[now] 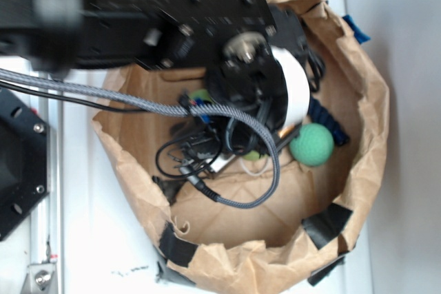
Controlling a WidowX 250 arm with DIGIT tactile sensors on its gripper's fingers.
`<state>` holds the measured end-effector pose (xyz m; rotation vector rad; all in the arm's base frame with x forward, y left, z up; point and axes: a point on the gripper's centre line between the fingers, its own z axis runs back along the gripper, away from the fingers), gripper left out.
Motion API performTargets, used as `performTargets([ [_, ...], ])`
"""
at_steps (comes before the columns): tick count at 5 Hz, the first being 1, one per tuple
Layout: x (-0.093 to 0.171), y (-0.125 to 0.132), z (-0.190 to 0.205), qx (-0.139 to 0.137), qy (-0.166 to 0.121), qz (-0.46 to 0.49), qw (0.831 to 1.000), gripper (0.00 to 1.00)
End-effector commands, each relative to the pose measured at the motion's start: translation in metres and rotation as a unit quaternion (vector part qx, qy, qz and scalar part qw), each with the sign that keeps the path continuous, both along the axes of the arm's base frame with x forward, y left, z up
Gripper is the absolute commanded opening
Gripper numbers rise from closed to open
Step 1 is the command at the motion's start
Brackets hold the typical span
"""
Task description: Grab the green animal.
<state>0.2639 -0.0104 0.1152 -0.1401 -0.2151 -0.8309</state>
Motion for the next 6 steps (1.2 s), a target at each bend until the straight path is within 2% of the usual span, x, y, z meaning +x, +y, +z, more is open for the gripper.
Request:
performTargets([
  [1, -0.034, -0.005, 0.075, -0.008, -0.078, 0.252, 0.965, 0.00],
  [2, -0.036, -0.002, 0.089, 0.005, -0.076, 0.370, 0.926, 0.00],
  [3, -0.031, 0.008, 0.102, 0.014, -0.047, 0.483, 0.874, 0.00],
  [4, -0.017, 0.005, 0.093, 0.040, -0.003, 0.569, 0.821, 0.00],
  [5, -0.011, 0.001, 0.089, 0.045, 0.015, 0.564, 0.824, 0.00],
  [6, -0.010, 0.001, 0.086, 0.038, 0.022, 0.559, 0.828, 0.00],
])
